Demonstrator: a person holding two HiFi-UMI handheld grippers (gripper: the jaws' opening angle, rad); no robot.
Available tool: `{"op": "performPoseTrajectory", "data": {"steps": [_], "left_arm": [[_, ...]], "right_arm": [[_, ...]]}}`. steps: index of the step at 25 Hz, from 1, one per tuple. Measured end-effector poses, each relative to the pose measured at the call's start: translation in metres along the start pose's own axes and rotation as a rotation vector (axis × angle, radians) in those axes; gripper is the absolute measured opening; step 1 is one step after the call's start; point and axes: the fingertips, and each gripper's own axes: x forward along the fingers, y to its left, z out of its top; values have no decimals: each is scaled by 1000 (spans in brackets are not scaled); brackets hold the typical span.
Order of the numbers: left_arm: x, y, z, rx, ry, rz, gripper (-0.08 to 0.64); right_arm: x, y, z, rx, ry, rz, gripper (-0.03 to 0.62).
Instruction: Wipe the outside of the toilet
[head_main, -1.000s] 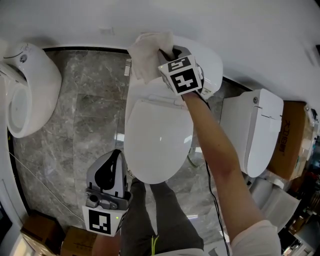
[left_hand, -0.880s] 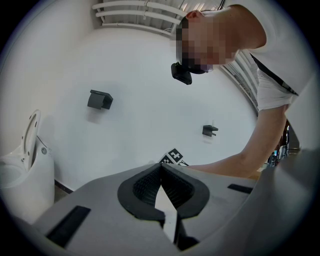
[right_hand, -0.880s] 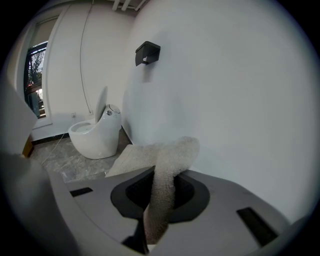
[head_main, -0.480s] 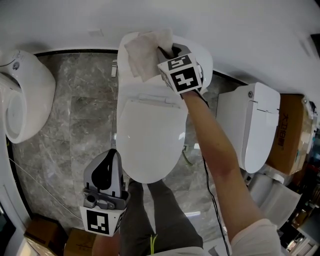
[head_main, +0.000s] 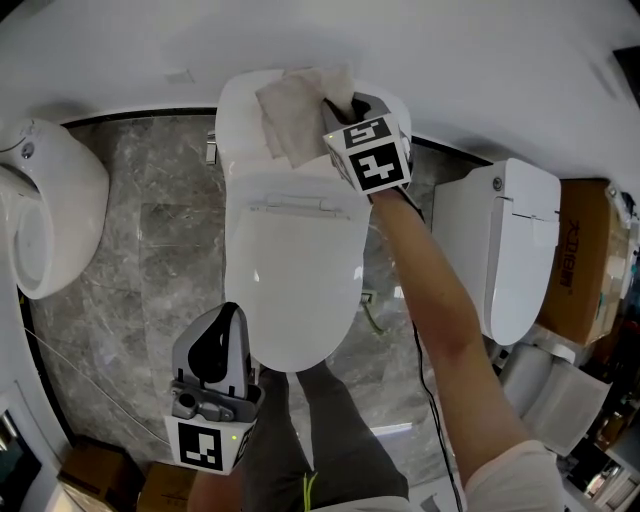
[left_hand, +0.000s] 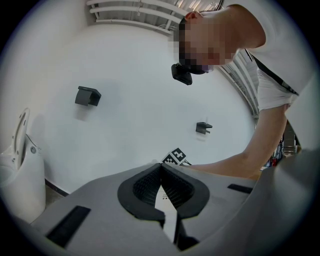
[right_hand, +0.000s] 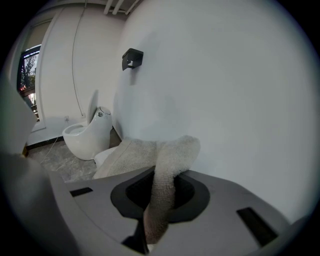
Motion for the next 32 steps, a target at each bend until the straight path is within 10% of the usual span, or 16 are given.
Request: {"op": "performPoseTrajectory", "data": {"steps": [32], "left_arm": [[71,-70,-28,20,49,-89,17]], "right_arm": [[-42,-106,-83,94,-10,-92,71]]}}
